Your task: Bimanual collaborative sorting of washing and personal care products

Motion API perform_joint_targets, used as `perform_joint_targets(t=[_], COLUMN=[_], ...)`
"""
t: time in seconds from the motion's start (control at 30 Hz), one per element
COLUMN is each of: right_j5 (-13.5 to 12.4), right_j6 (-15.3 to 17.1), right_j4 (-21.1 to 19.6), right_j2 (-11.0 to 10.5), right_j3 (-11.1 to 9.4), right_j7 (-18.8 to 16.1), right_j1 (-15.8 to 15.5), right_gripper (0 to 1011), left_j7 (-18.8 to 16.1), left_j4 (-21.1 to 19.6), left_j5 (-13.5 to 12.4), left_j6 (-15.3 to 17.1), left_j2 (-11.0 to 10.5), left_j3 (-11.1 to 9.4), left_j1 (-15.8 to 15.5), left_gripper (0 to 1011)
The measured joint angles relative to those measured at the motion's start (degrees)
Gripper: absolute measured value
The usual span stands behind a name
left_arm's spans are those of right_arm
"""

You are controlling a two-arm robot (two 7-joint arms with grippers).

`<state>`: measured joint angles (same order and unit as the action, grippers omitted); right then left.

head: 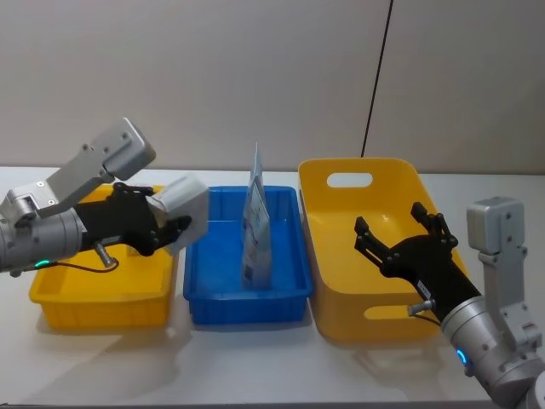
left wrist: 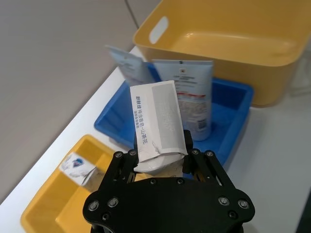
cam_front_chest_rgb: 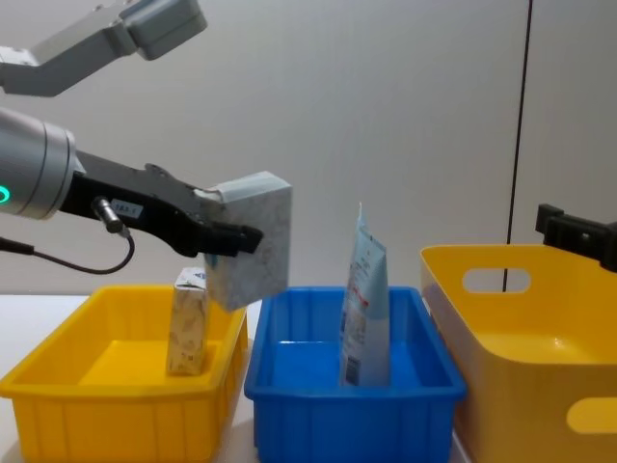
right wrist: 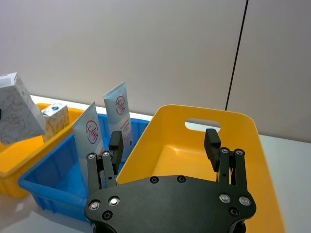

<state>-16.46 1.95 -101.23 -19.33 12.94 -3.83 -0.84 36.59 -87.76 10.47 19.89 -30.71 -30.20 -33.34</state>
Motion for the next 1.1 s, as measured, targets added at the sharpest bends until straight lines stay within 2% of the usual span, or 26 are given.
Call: perform_joint_targets(t=[0.33, 0.67, 1.1], right_j5=[0.0, 0.0, 0.0], right_j6=[0.0, 0.0, 0.0], right_j4=[0.0, 0.0, 0.0], right_j2=[0.0, 0.0, 0.0], right_j3=[0.0, 0.0, 0.0], right_j7=[0.0, 0.0, 0.0], right_j1=[0.0, 0.0, 0.0], right_gripper=[1002, 1002, 1002], left_j7=[7.8, 14.1, 17.5], left_j4=[1.0, 2.7, 4.9], left_j5=[1.8, 3.5, 4.9], left_j6=[-3.7, -6.6, -8.8], left_j2=[-0.8, -0.1, 1.3], left_j3=[-2.7, -5.3, -7.5], left_j1=[-2.4, -4.6, -5.8], left_gripper=[390, 390, 390])
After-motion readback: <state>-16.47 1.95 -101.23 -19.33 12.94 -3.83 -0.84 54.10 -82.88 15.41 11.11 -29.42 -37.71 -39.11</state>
